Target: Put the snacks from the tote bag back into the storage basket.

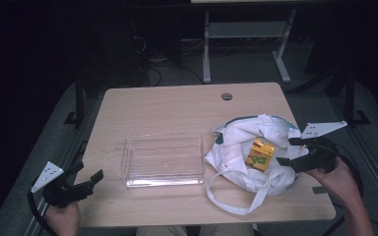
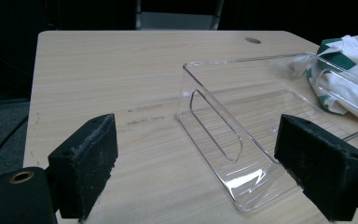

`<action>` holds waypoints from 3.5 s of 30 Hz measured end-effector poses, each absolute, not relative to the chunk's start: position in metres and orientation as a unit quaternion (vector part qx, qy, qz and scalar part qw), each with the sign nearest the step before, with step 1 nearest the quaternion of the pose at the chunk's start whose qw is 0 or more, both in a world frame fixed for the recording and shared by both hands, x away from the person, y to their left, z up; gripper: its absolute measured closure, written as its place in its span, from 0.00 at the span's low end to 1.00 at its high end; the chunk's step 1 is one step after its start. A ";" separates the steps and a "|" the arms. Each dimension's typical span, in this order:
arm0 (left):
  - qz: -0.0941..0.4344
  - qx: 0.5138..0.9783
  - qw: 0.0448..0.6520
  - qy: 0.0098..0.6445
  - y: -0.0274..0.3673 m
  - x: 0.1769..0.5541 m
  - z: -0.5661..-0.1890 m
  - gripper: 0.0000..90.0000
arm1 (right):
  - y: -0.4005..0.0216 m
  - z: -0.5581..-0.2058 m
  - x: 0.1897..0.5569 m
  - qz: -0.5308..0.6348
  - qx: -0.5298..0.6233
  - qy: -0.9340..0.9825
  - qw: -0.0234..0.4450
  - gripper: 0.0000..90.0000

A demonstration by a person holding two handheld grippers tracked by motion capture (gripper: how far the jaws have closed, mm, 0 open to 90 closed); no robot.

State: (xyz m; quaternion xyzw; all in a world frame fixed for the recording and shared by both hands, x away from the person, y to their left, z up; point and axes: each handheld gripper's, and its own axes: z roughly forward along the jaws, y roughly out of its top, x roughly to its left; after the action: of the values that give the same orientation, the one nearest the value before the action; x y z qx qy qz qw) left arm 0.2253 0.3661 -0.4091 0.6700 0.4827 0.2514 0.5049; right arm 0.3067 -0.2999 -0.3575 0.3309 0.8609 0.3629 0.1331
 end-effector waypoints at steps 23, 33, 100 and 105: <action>0.251 0.668 0.507 0.484 0.369 0.225 -0.409 0.14 | -0.258 -0.351 0.348 0.295 0.289 0.905 0.106 0.24; 0.250 0.664 0.510 0.487 0.369 0.225 -0.409 0.14 | -0.241 -0.359 0.361 0.253 0.266 0.925 0.094 0.27; 0.257 0.654 0.511 0.495 0.376 0.223 -0.407 0.14 | -0.217 -0.323 0.376 0.175 0.220 0.957 0.075 0.58; 0.257 0.654 0.511 0.495 0.376 0.223 -0.407 0.14 | -0.212 -0.312 0.377 0.180 0.215 0.957 0.078 0.58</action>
State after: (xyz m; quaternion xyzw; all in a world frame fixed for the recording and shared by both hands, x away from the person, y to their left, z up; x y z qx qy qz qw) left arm 0.2229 0.3757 -0.4071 0.6536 0.4954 0.2570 0.5111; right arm 0.3774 -0.2124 -0.3117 0.2153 0.9567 0.1798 0.0782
